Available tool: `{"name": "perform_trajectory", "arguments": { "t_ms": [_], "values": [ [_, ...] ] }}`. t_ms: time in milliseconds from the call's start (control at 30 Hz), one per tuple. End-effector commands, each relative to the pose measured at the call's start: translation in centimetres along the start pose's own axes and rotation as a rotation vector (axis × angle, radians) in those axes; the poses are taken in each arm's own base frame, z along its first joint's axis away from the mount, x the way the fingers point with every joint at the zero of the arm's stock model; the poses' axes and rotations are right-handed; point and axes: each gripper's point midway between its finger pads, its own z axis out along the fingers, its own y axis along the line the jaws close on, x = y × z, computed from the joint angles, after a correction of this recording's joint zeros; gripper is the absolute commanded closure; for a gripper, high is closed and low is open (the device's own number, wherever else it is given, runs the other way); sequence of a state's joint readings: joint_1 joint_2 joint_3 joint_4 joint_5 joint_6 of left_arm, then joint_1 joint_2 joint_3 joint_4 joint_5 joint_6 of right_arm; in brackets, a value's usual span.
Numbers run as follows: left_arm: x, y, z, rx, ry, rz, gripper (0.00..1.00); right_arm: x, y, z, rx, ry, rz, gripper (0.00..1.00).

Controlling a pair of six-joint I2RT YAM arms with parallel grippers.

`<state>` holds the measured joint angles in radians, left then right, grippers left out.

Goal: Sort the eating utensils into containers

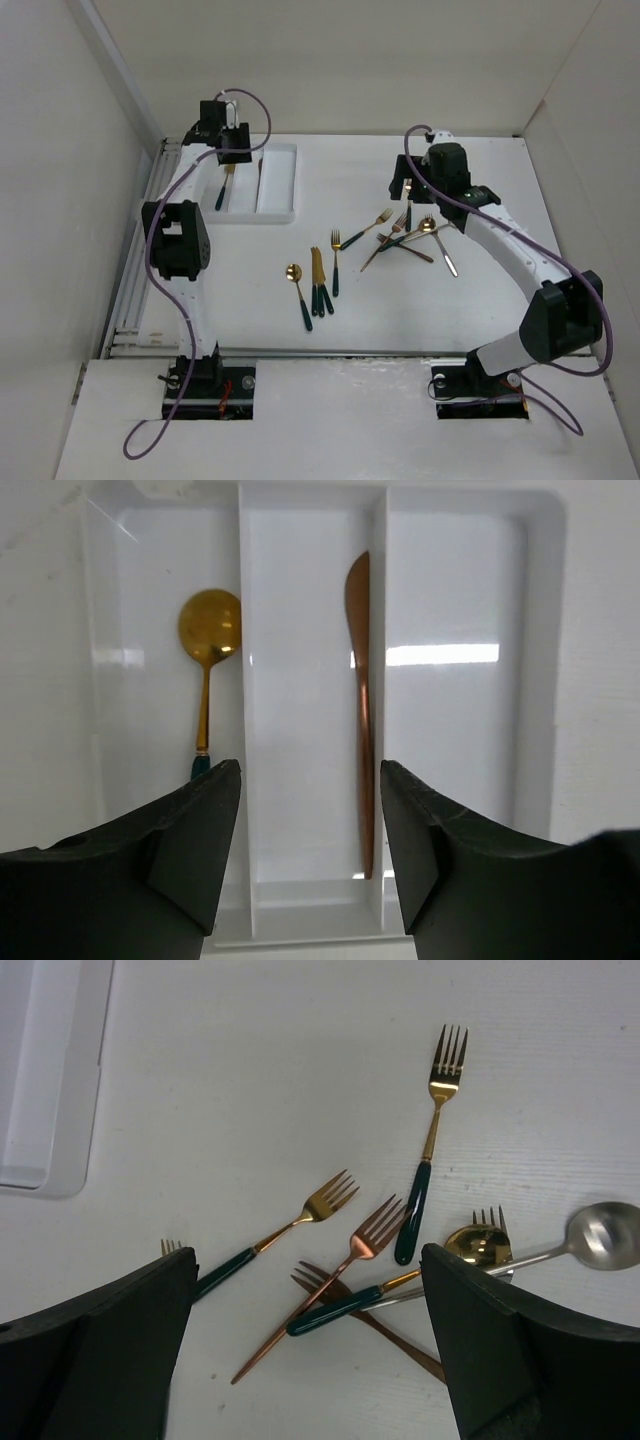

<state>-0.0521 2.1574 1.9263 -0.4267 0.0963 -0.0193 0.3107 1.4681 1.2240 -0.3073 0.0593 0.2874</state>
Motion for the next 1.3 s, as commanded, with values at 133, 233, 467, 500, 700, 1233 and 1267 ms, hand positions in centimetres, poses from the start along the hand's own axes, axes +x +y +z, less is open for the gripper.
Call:
{"name": "perform_trajectory", "arguments": {
  "t_ms": [133, 233, 467, 500, 700, 1233, 1267],
  "values": [
    [-4.3, -0.9, -10.7, 0.032, -0.177, -0.035, 0.45, 2.6, 6.4, -2.2, -0.008, 0.048, -0.076, 0.03],
    [-1.9, -1.8, -12.5, 0.088, -0.15, -0.032, 0.49, 5.2, 8.4, -2.5, -0.022, 0.095, -0.079, 0.03],
    [14.6, -10.9, -16.2, 0.322, 0.249, 0.134, 0.48, 6.8, 8.7, -4.2, -0.045, 0.107, 0.101, 0.03],
    [16.4, -12.2, -16.9, 0.357, 0.28, 0.162, 0.44, 7.4, 8.2, -4.4, -0.016, 0.123, 0.144, 0.03],
    [24.7, -17.1, -19.0, 0.464, 0.361, 0.241, 0.35, 9.0, 6.4, -6.0, 0.076, 0.141, 0.266, 0.03],
    [33.6, -18.0, -18.5, 0.319, 0.742, -0.001, 0.61, 11.8, 1.4, -11.9, 0.198, 0.063, 0.4, 0.03],
    [34.1, -17.6, -18.4, 0.299, 0.75, -0.007, 0.63, 11.9, 1.3, -12.1, 0.196, 0.06, 0.402, 0.03]
  ]
}}
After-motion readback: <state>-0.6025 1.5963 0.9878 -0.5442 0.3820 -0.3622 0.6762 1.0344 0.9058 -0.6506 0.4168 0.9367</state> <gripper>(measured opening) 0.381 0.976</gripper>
